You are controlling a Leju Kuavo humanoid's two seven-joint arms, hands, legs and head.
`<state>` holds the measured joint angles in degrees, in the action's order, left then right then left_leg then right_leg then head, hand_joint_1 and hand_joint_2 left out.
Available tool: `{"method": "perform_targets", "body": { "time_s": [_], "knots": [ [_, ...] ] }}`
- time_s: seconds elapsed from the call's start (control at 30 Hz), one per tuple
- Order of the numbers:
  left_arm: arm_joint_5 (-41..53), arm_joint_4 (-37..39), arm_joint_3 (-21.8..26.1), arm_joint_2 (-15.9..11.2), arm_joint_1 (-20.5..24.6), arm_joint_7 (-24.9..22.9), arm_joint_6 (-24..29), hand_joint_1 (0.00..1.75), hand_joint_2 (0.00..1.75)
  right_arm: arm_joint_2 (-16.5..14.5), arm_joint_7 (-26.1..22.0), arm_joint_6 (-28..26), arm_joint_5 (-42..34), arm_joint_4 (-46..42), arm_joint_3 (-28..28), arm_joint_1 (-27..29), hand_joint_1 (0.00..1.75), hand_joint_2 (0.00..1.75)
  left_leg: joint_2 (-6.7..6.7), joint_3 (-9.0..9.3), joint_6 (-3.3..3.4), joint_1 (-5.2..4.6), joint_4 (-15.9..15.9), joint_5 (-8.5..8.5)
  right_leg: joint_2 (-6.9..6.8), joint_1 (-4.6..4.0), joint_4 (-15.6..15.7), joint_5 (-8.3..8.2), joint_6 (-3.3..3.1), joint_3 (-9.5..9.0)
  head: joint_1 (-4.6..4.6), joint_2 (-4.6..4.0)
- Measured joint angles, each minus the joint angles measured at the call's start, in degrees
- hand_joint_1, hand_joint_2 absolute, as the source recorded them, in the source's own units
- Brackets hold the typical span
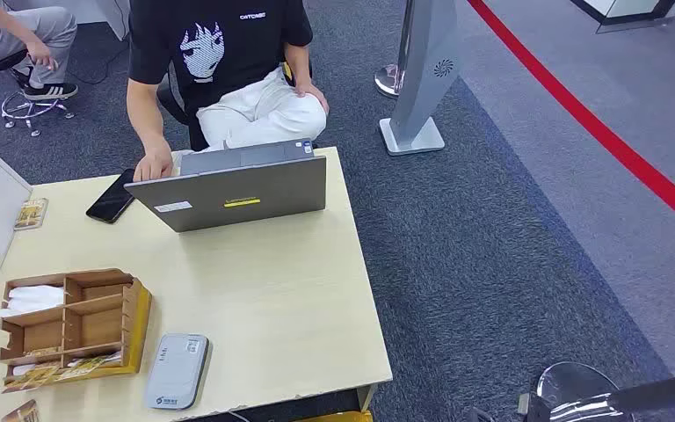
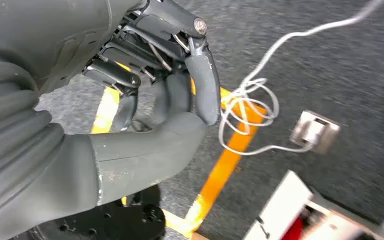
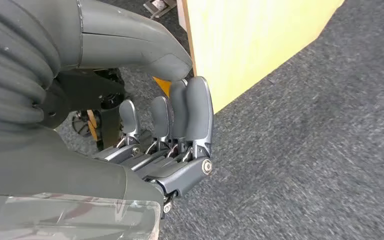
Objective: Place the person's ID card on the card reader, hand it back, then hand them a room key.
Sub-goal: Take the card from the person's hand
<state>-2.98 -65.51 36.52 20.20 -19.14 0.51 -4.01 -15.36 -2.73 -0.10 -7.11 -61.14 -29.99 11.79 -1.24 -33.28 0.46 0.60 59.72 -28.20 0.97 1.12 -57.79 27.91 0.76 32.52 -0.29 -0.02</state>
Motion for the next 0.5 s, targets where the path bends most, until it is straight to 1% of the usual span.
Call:
{"method": "perform_targets", "body": {
  "time_s": [0.07,0.17,0.27,0.33,0.47,0.5],
  "knots": [
    [-0.14,-1.28,-0.02,0.01,-0.30,0.01,-0.84,0.00,1.75,-0.23,-0.12,0.52,-0.46,-1.09,0.44,0.89,0.00,1.75,0.00,0.00,0.00,0.00,0.00,0.00,0.00,0.00,0.00,0.00,0.00,0.00,0.01,0.00],
    [-0.41,-4.95,-0.25,0.05,-1.29,-0.02,-3.67,0.00,1.75,-1.01,-0.45,2.41,-1.96,-4.50,1.79,3.59,0.00,1.75,0.01,0.00,0.00,0.00,0.00,0.00,0.00,0.00,0.00,0.01,0.00,-0.01,0.01,0.00],
    [-0.43,-6.01,-1.53,-0.28,-1.50,-1.24,-10.11,0.00,1.75,-1.39,-0.48,7.38,-4.78,-5.48,3.27,4.64,0.00,1.75,0.02,-0.02,0.00,0.00,-0.01,0.00,0.00,0.00,0.00,0.00,0.00,0.02,-0.01,0.00],
    [-0.34,-5.09,-3.01,-0.76,-1.12,-1.95,-12.82,0.00,1.75,-1.26,-0.41,9.73,-5.60,-4.39,4.41,4.44,0.00,1.75,0.03,0.02,0.00,0.00,-0.01,0.00,0.00,0.00,0.00,0.00,0.00,0.02,0.01,0.00],
    [-0.07,-2.07,-6.15,-1.80,-0.45,-2.17,-11.99,0.00,1.75,-0.50,-0.14,9.43,-4.60,-1.48,6.67,4.16,0.00,1.75,0.03,0.05,0.00,-0.01,0.00,0.01,0.00,0.00,0.00,-0.02,0.01,-0.02,0.10,0.00],
    [0.01,-1.19,-6.89,-2.20,-0.25,-2.16,-11.55,0.00,1.75,-0.20,-0.03,9.19,-4.21,-0.64,7.22,4.11,0.00,1.31,0.03,0.05,0.00,-0.01,0.01,0.01,0.00,0.01,0.00,-0.03,0.01,-0.04,0.10,0.00]
  ]
}}
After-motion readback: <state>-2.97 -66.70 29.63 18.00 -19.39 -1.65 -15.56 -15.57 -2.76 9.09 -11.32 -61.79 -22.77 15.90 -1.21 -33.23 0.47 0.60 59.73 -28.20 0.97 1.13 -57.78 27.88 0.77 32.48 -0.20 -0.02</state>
